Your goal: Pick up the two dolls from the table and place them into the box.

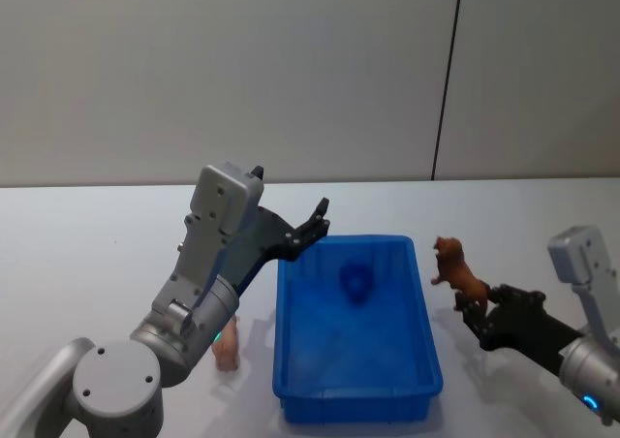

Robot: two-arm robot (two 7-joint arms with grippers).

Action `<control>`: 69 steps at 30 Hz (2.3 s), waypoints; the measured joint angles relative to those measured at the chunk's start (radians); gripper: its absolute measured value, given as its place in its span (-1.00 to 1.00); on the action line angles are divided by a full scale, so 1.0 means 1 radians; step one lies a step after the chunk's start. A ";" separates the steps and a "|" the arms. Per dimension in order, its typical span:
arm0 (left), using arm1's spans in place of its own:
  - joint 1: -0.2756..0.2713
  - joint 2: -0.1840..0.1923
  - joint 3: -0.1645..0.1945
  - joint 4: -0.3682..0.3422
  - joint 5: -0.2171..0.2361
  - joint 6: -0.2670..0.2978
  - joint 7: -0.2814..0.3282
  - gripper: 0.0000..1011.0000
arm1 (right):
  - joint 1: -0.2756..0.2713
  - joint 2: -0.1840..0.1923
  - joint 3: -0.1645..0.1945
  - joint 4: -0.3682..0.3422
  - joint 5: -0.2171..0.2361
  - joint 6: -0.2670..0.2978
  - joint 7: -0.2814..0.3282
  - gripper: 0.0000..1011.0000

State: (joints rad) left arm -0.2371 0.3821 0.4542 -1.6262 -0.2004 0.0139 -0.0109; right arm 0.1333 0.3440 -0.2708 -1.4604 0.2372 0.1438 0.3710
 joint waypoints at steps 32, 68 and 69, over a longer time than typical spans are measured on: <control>0.000 0.000 0.000 0.000 0.000 0.000 0.000 0.98 | 0.071 -0.092 -0.090 -0.060 -0.062 0.053 0.168 0.24; 0.001 0.000 0.000 0.000 0.000 0.000 0.000 0.98 | -0.044 0.066 0.025 -0.107 0.079 -0.048 0.051 0.98; 0.002 0.000 0.000 -0.001 0.000 0.001 0.000 0.98 | -0.046 0.068 0.027 -0.108 0.080 -0.051 0.050 0.98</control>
State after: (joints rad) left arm -0.2352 0.3826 0.4539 -1.6272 -0.2000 0.0146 -0.0109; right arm 0.0871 0.4123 -0.2440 -1.5681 0.3169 0.0931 0.4209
